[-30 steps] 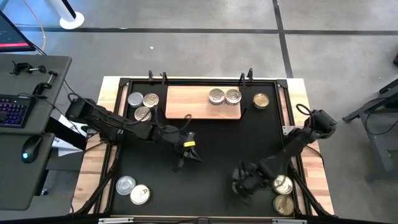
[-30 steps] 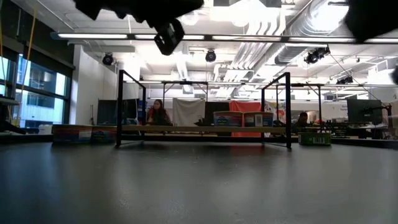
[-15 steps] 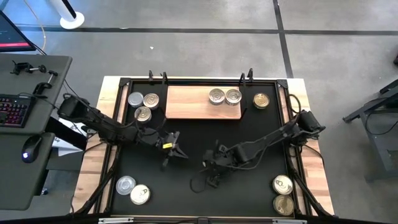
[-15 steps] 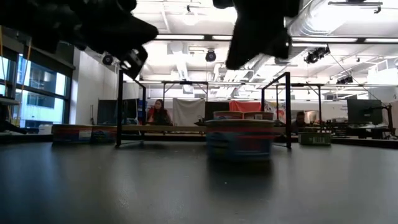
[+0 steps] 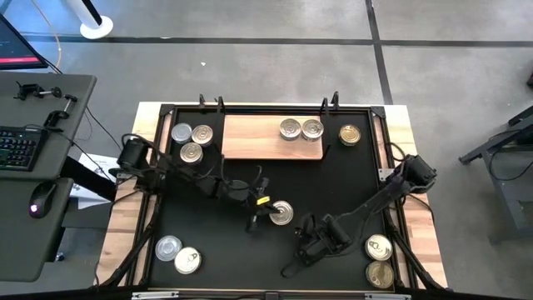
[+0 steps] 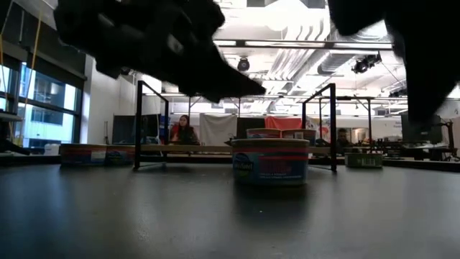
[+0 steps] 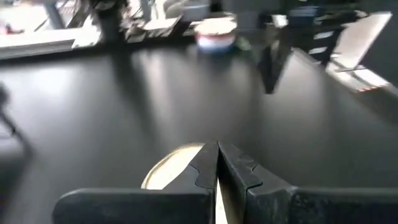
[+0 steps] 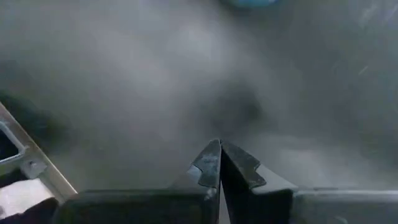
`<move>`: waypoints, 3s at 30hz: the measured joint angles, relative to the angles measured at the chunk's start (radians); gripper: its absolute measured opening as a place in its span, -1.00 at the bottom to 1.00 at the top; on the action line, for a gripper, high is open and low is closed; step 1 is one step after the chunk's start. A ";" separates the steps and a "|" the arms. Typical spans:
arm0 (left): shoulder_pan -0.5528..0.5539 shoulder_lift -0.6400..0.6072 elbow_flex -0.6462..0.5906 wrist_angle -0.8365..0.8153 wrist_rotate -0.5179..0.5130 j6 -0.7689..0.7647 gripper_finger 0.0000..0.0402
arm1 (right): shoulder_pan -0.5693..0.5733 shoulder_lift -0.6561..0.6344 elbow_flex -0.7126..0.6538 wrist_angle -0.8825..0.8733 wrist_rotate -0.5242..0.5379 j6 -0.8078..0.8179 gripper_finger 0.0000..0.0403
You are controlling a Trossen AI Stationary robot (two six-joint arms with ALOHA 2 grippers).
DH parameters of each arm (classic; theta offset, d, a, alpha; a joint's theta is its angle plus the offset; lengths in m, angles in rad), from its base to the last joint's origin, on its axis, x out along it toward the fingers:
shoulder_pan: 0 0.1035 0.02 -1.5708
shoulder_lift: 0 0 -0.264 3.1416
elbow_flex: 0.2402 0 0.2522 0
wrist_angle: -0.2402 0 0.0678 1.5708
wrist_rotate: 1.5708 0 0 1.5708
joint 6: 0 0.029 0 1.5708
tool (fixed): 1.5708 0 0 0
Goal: Stack canned seafood by type on shelf
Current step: Stack the blue-pink tuna can on top of the other blue-pink tuna can on the shelf
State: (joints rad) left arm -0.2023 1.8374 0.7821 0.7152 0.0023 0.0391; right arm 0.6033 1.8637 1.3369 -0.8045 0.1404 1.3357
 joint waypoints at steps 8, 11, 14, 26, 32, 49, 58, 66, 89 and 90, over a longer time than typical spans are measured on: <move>0.048 0.011 -0.034 -0.014 0.033 -0.088 -1.00 | -0.099 -0.006 -0.177 0.266 0.009 -0.129 -1.00; 0.039 0.024 -0.033 -0.008 0.035 -0.112 -1.00 | -0.144 -0.007 -0.194 0.266 0.008 -0.221 -1.00; 0.019 0.044 -0.032 -0.013 0.013 -0.142 -1.00 | -0.179 -0.007 -0.194 0.278 -0.015 -0.352 -1.00; -0.014 0.077 -0.029 -0.052 -0.116 -0.211 -1.00 | -0.239 -0.007 -0.186 0.261 -0.040 -0.567 -1.00; -0.025 0.074 -0.030 -0.084 -0.136 -0.212 -1.00 | -0.256 -0.007 -0.115 0.217 -0.011 -0.659 -1.00; -0.024 0.039 -0.039 -0.220 -0.145 -0.118 -1.00 | -0.267 -0.009 0.060 0.145 0.053 -0.795 -1.00; -0.007 -0.193 -0.031 -0.651 -0.214 -0.109 -1.00 | -0.275 -0.008 0.212 -0.020 0.051 -0.977 -1.00; -0.069 -0.415 -0.181 -0.667 -0.313 -0.315 -1.00 | -0.343 -0.008 0.255 0.028 0.054 -0.576 -0.60; -0.127 -0.555 -0.391 -0.427 -0.214 -0.482 -1.00 | -0.328 0.145 0.289 -0.092 0.091 0.291 0.31; -0.127 -0.555 -0.391 -0.425 -0.214 -0.482 -1.00 | -0.328 0.155 0.307 -0.109 0.095 0.302 0.31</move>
State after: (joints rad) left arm -0.3290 1.2827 0.3916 0.2900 -0.2116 -0.4430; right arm 0.2749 2.0189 1.6436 -0.9134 0.2355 1.6380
